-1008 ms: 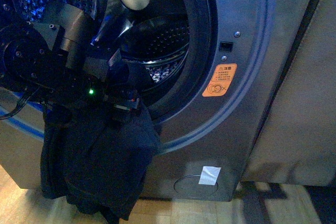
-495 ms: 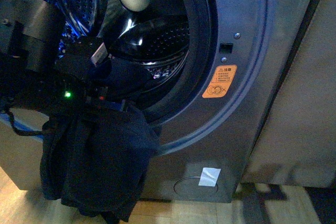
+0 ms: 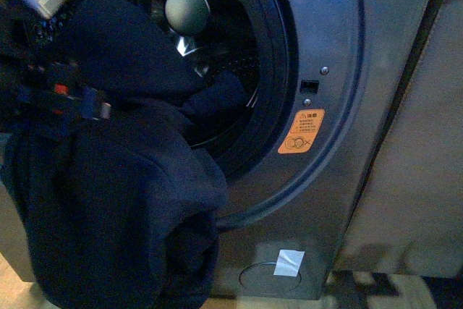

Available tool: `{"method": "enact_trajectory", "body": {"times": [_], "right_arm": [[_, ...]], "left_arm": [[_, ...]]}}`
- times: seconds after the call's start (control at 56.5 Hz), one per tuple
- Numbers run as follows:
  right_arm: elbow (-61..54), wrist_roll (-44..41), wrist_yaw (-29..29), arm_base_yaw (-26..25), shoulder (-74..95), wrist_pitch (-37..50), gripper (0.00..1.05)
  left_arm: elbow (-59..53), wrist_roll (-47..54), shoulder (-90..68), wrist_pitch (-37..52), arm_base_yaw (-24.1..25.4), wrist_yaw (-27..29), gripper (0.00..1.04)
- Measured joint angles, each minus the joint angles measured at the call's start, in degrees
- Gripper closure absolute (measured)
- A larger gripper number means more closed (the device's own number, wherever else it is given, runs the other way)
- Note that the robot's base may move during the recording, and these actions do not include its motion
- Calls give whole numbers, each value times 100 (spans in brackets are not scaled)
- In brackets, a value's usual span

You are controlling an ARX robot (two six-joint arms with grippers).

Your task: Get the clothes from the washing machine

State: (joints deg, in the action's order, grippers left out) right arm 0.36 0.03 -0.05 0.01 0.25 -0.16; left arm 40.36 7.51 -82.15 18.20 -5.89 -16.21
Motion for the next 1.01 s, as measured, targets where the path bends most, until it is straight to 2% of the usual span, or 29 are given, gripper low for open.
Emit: {"method": "enact_trajectory", "body": {"times": [0.283, 0.495, 0.708, 1.008], "right_arm": [[0, 0, 0, 0, 0, 0, 7], [0, 0, 0, 0, 0, 0, 7], [0, 0, 0, 0, 0, 0, 7], [0, 0, 0, 0, 0, 0, 7]], "left_arm": [[7, 2, 1362, -190, 387, -664, 98], [876, -72, 1777, -190, 343, -933, 98], [2138, -170, 1580, -330, -212, -815, 98], [3950, -166, 1060, -988, -1596, -621, 98]]}}
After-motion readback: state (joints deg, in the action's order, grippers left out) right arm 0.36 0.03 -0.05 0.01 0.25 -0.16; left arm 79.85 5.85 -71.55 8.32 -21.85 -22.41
